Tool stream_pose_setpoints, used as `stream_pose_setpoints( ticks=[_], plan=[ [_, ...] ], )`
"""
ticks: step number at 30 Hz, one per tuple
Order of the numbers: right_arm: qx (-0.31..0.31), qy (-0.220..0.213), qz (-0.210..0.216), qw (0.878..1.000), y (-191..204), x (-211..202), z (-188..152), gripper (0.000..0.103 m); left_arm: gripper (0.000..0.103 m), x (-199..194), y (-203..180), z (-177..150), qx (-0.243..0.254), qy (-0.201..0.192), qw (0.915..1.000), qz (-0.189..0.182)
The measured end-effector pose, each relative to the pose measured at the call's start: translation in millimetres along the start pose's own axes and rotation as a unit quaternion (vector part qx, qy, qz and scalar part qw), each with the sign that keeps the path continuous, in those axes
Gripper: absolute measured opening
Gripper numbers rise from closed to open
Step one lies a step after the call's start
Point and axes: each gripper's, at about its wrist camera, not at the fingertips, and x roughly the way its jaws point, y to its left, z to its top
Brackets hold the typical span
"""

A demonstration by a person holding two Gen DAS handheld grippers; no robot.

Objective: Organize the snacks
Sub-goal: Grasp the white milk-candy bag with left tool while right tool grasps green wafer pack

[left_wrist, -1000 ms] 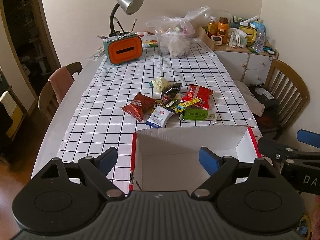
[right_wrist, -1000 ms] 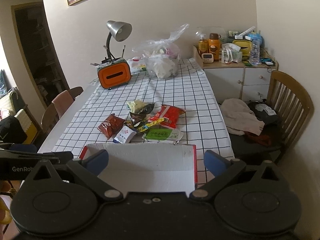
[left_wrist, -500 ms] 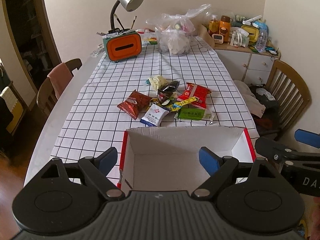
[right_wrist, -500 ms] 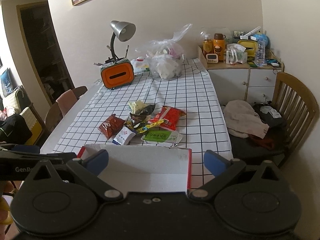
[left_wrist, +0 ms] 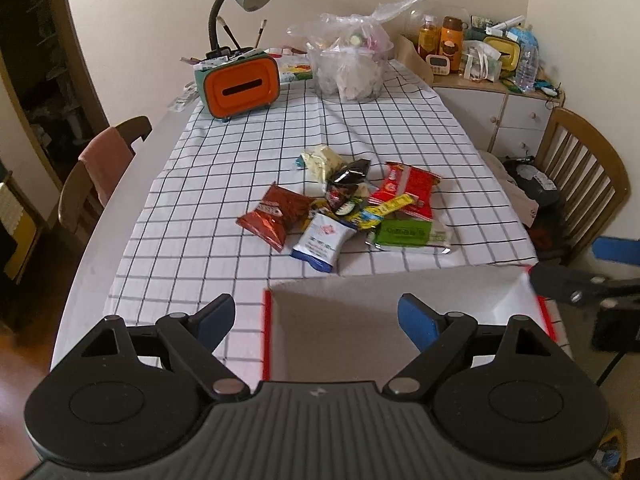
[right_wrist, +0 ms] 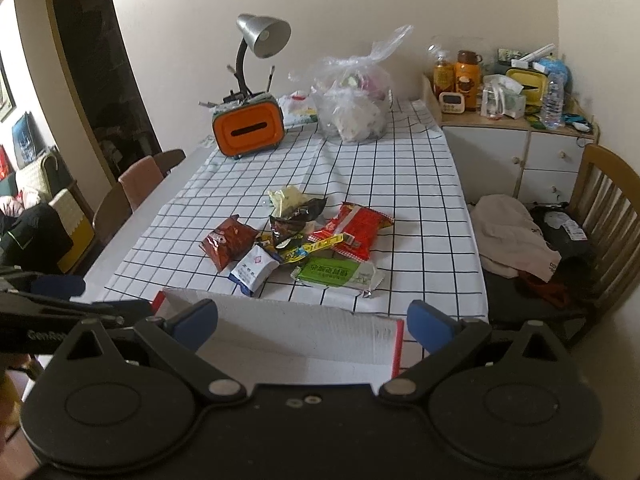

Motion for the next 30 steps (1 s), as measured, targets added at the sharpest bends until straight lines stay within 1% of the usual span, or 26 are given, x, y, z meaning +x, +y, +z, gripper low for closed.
stream_pose_setpoints(
  ticks=[4, 8, 10, 12, 17, 20, 22, 24, 30],
  plan=[
    [-0.013, 0.012, -0.004, 1.000, -2.9, 22.4, 17.2, 0.099, 0.089, 27.9, 24.8, 12.4, 0.005, 0.018, 0.9998, -0.008],
    [-0.034, 0.025, -0.003, 0.999, -4.6, 46.9, 36.8, 0.099, 0.089, 54.7, 40.2, 29.5, 0.017, 0.039, 0.9985, -0.033],
    [-0.053, 0.033, 0.006, 0.998, -4.2, 60.1, 47.3, 0.099, 0.089, 66.8, 43.4, 40.8, 0.030, 0.045, 0.9974, -0.049],
    [-0.073, 0.051, 0.016, 0.996, -3.7, 75.9, 58.8, 0.099, 0.089, 77.7, 43.8, 52.0, 0.042, 0.047, 0.9962, -0.060],
    [-0.123, 0.088, 0.041, 0.988, -1.1, 117.6, 78.5, 0.098, 0.089, 112.6, 36.8, 74.0, 0.071, 0.060, 0.9947, -0.043],
    [-0.147, 0.117, 0.052, 0.981, -3.0, 146.3, 84.5, 0.097, 0.089, 136.9, 30.9, 83.0, 0.090, 0.080, 0.9915, -0.048],
    [-0.162, 0.138, 0.060, 0.975, -4.3, 162.1, 86.6, 0.097, 0.089, 152.4, 25.5, 87.1, 0.110, 0.092, 0.9881, -0.056],
    [-0.178, 0.159, 0.063, 0.969, -7.1, 178.5, 87.5, 0.095, 0.089, 167.8, 20.6, 89.3, 0.125, 0.107, 0.9841, -0.067],
    [-0.242, 0.213, 0.087, 0.943, -7.0, 219.5, 80.4, 0.091, 0.089, 208.1, 10.1, 88.6, 0.154, 0.156, 0.9701, -0.104]
  ],
)
